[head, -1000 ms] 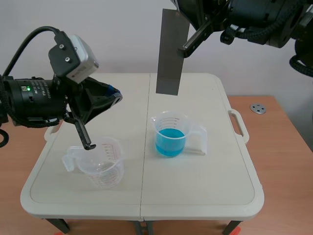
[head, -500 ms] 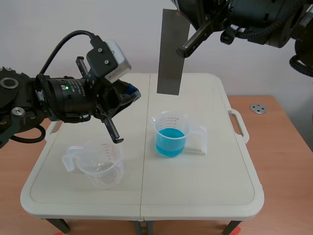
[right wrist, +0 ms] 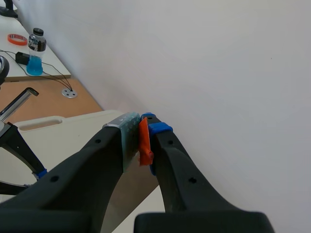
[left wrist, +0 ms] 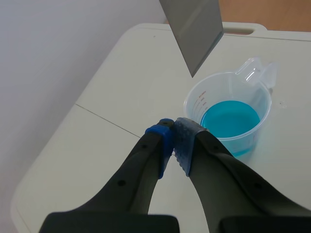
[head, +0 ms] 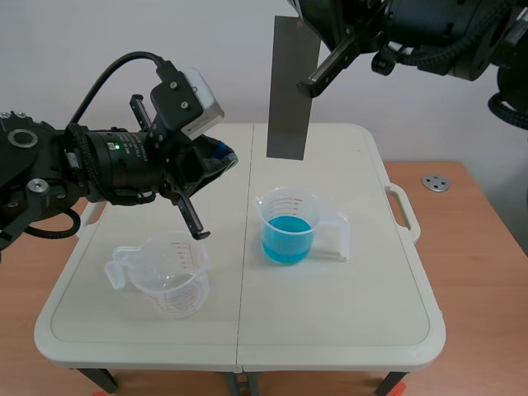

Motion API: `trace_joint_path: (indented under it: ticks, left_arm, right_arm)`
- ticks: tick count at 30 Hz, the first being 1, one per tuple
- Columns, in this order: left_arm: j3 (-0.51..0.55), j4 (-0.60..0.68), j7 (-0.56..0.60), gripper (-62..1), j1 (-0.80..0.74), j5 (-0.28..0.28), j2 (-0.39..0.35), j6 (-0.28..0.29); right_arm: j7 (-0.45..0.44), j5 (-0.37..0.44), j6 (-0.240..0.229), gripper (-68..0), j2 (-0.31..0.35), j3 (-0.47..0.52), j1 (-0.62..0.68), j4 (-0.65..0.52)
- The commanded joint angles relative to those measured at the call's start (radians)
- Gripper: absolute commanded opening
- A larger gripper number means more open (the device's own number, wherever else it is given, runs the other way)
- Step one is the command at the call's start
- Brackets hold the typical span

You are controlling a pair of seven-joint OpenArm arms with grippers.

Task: Hold the metal plate by the orange handle, dip it into the blue solution, take it out and point at it, then put the plate back in the beaker on the left.
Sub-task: 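Raise the plate and point at it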

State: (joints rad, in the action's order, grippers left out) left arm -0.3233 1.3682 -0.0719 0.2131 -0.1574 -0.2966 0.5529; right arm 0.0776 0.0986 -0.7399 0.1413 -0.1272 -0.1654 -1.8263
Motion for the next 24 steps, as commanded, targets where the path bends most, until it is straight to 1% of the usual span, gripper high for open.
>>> trace_joint_path:
  ticks: [1, 10, 12, 16, 20, 24]
  left_arm:
    - [-0.003, 0.016, 0.011, -59.5, 0.006, 0.006, 0.0, -0.005]
    - [0.0, 0.018, 0.006, -59.5, 0.0, 0.009, -0.011, -0.009]
    - [0.0, 0.025, 0.008, -59.5, -0.012, 0.033, -0.029, -0.013]
    - [0.029, 0.076, 0.034, -59.5, -0.071, 0.087, -0.082, -0.064]
    - [0.101, 0.148, 0.04, -59.4, -0.161, 0.129, -0.138, -0.07]
    - [0.199, 0.212, 0.082, -59.5, -0.271, 0.161, -0.191, -0.072]
  right_arm:
    - [-0.012, 0.019, -0.006, -66.2, 0.003, 0.003, -0.012, -0.026]
    - [-0.012, 0.019, -0.006, -66.2, 0.003, 0.003, -0.012, -0.026]
    - [-0.012, 0.019, -0.006, -66.2, 0.003, 0.003, -0.012, -0.026]
    - [-0.012, 0.019, -0.006, -66.2, 0.003, 0.003, -0.012, -0.026]
    - [-0.012, 0.019, -0.006, -66.2, 0.003, 0.003, -0.012, -0.026]
    - [-0.012, 0.019, -0.006, -66.2, 0.003, 0.003, -0.012, -0.026]
